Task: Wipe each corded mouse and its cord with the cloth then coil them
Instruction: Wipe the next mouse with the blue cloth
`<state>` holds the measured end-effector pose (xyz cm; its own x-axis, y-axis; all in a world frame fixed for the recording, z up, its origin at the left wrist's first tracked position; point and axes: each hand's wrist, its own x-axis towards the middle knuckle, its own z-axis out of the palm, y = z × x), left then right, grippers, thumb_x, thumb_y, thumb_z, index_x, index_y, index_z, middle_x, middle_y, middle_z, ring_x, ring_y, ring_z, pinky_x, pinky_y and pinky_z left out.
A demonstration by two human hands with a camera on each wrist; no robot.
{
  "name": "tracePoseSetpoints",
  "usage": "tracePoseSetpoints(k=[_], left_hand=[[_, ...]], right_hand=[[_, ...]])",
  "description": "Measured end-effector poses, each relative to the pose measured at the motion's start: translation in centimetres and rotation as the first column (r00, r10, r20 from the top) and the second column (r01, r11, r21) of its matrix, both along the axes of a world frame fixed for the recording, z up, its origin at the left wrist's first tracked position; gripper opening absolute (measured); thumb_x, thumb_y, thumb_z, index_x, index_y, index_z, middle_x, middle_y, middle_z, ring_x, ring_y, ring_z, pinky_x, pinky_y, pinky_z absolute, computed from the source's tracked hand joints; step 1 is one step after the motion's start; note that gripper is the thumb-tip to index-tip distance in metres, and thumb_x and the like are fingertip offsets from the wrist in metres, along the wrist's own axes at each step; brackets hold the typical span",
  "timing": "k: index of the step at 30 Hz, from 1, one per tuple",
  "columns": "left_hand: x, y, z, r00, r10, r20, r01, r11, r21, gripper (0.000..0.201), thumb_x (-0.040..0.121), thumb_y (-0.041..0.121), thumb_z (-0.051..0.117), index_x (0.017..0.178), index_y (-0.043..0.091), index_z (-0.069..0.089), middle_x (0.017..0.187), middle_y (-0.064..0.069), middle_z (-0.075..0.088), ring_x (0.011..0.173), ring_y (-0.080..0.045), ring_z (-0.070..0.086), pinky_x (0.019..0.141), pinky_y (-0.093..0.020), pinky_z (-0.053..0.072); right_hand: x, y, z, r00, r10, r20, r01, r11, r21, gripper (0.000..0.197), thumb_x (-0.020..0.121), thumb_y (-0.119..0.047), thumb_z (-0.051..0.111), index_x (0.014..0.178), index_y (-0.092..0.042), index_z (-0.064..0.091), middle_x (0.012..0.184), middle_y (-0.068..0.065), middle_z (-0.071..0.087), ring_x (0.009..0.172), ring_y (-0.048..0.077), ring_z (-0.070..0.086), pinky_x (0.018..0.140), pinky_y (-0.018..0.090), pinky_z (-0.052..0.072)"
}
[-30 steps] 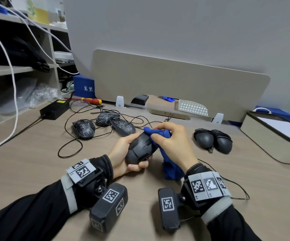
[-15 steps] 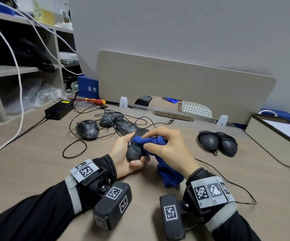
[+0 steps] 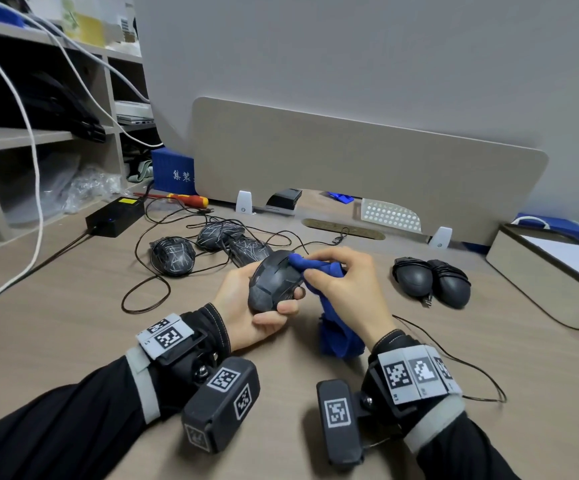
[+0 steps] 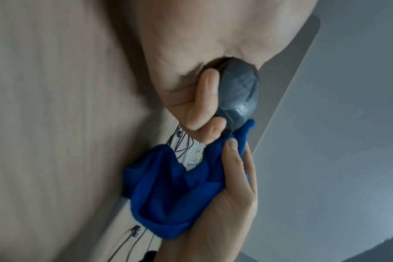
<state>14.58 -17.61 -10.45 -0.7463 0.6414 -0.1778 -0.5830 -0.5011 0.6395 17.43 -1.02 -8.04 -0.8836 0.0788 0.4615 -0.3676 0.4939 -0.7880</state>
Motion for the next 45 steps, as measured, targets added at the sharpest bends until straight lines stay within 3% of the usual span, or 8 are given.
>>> tracePoseSetpoints(k=[6, 12, 17, 26, 30, 36, 40, 45], left_hand=[[0.2, 0.0, 0.4, 1.000, 0.027, -0.012, -0.026, 0.998, 0.055, 0.041, 0.097, 0.030, 0.034, 0.109, 0.008, 0.065, 0.077, -0.009, 0.052, 0.053, -0.015, 0.040, 0.028, -0.017, 0.024], [1.1, 0.4, 1.2, 0.999, 0.006, -0.049, -0.004, 0.999, 0.046, 0.049, 0.097, 0.043, 0.037, 0.108, 0.008, 0.070, 0.083, -0.013, 0.058, 0.053, -0.018, 0.051, 0.029, -0.015, 0.025], [1.3, 0.9, 1.2, 0.983, 0.104, -0.151, -0.131, 0.974, -0.184, 0.072, 0.088, 0.075, 0.036, 0.092, 0.018, 0.080, 0.084, -0.013, 0.070, 0.053, -0.027, 0.064, 0.031, -0.015, 0.031], [1.1, 1.5, 0.3, 0.850, 0.259, -0.459, -0.422, 0.856, -0.299, 0.040, 0.096, 0.053, 0.053, 0.118, 0.020, 0.052, 0.084, -0.006, 0.066, 0.063, -0.025, 0.066, 0.042, -0.023, 0.042], [1.3, 1.5, 0.0, 0.796, 0.167, -0.583, -0.411, 0.855, -0.316, 0.061, 0.068, 0.037, 0.080, 0.123, 0.035, 0.054, 0.095, 0.003, 0.070, 0.072, -0.011, 0.065, 0.040, -0.024, 0.039], [1.0, 1.6, -0.2, 0.868, 0.156, -0.472, -0.297, 0.924, -0.239, 0.060, 0.065, 0.010, 0.069, 0.123, 0.006, 0.052, 0.073, -0.002, 0.051, 0.060, -0.014, 0.045, 0.040, -0.017, 0.026], [0.9, 1.3, 0.1, 0.892, 0.103, -0.440, -0.218, 0.951, -0.218, 0.045, 0.069, 0.011, 0.062, 0.113, 0.019, 0.062, 0.080, -0.005, 0.042, 0.062, -0.016, 0.043, 0.041, -0.017, 0.019], [1.3, 1.8, -0.3, 0.851, 0.091, -0.517, -0.295, 0.897, -0.328, 0.058, 0.062, 0.008, 0.071, 0.116, 0.013, 0.049, 0.073, -0.001, 0.056, 0.056, -0.014, 0.049, 0.039, -0.018, 0.027]], right_hand=[[0.7, -0.6, 0.5, 0.967, 0.252, 0.044, -0.246, 0.963, -0.110, 0.019, 0.080, -0.002, 0.075, 0.089, -0.019, 0.077, 0.090, -0.003, 0.074, 0.087, 0.011, 0.069, 0.081, 0.028, 0.056], [0.3, 0.0, 0.3, 0.997, -0.069, 0.040, 0.078, 0.953, -0.294, 0.011, 0.093, -0.010, 0.065, 0.094, -0.022, 0.065, 0.083, -0.013, 0.066, 0.066, -0.012, 0.058, 0.062, 0.005, 0.043], [0.7, -0.5, 0.8, 0.989, 0.060, 0.135, 0.012, 0.876, -0.482, 0.005, 0.099, -0.011, 0.058, 0.104, -0.010, 0.060, 0.076, 0.005, 0.062, 0.048, 0.012, 0.056, 0.045, 0.024, 0.049], [0.7, -0.1, 0.8, 1.000, 0.019, 0.020, -0.008, 0.894, -0.447, 0.012, 0.096, -0.007, 0.063, 0.106, -0.004, 0.066, 0.082, 0.000, 0.067, 0.057, -0.002, 0.060, 0.050, 0.012, 0.048], [0.3, 0.0, 0.4, 0.999, -0.036, 0.014, 0.038, 0.914, -0.405, 0.010, 0.093, -0.013, 0.068, 0.102, -0.014, 0.070, 0.098, 0.002, 0.074, 0.094, 0.014, 0.070, 0.082, 0.027, 0.056], [0.5, 0.4, 0.5, 0.997, 0.026, -0.067, -0.039, 0.979, -0.202, 0.015, 0.087, -0.010, 0.072, 0.095, -0.022, 0.073, 0.099, -0.004, 0.072, 0.099, 0.011, 0.065, 0.084, 0.023, 0.051], [0.8, 0.4, 0.9, 0.983, 0.182, -0.035, -0.184, 0.981, -0.068, 0.019, 0.080, -0.012, 0.076, 0.086, -0.030, 0.076, 0.094, -0.007, 0.071, 0.095, 0.011, 0.066, 0.086, 0.032, 0.054], [0.2, 1.7, 0.7, 0.993, -0.094, -0.078, 0.089, 0.994, -0.066, 0.022, 0.085, -0.011, 0.073, 0.089, -0.032, 0.073, 0.101, -0.005, 0.068, 0.099, 0.003, 0.060, 0.088, 0.026, 0.049]])
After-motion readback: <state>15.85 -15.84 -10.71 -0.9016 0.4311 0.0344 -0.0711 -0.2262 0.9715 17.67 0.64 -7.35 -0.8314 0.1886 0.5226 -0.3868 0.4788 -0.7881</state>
